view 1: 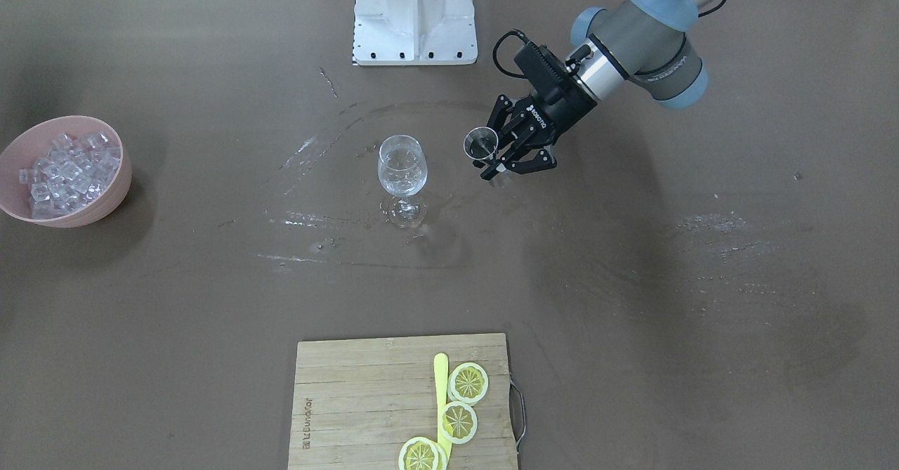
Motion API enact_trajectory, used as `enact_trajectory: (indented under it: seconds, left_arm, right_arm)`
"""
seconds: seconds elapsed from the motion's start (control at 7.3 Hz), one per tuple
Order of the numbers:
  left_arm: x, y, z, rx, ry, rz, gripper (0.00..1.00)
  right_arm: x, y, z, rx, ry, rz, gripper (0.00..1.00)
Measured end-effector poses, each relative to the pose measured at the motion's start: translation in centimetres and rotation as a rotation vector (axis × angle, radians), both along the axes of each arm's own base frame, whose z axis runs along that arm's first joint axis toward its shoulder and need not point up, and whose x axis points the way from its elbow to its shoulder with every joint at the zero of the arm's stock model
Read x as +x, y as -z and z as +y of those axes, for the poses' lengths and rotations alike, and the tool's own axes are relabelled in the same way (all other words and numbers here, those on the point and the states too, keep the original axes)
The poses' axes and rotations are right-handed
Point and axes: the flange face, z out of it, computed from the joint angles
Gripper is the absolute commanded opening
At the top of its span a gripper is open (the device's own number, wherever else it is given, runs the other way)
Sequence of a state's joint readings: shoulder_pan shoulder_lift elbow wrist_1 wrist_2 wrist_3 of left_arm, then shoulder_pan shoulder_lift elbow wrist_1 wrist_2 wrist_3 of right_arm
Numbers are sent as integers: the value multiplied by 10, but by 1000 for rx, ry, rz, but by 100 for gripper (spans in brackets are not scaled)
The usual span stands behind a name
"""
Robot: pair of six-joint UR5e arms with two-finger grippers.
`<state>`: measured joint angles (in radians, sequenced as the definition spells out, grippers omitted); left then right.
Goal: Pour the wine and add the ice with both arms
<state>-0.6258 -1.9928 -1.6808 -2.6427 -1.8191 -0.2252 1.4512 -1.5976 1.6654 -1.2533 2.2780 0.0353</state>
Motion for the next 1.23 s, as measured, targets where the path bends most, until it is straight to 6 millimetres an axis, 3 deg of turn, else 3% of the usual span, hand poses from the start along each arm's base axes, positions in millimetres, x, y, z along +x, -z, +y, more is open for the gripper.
enact_trajectory:
  seconds: [0.55,1.23]
  left_arm:
    - [5,48,0,-13,-6,-87,0]
    - [17,62,-2,-14,-16,-209,0]
  right_arm:
    - [0,-2,1,-5,0,-1,100]
    - [0,-6,4,-14,3,-7,100]
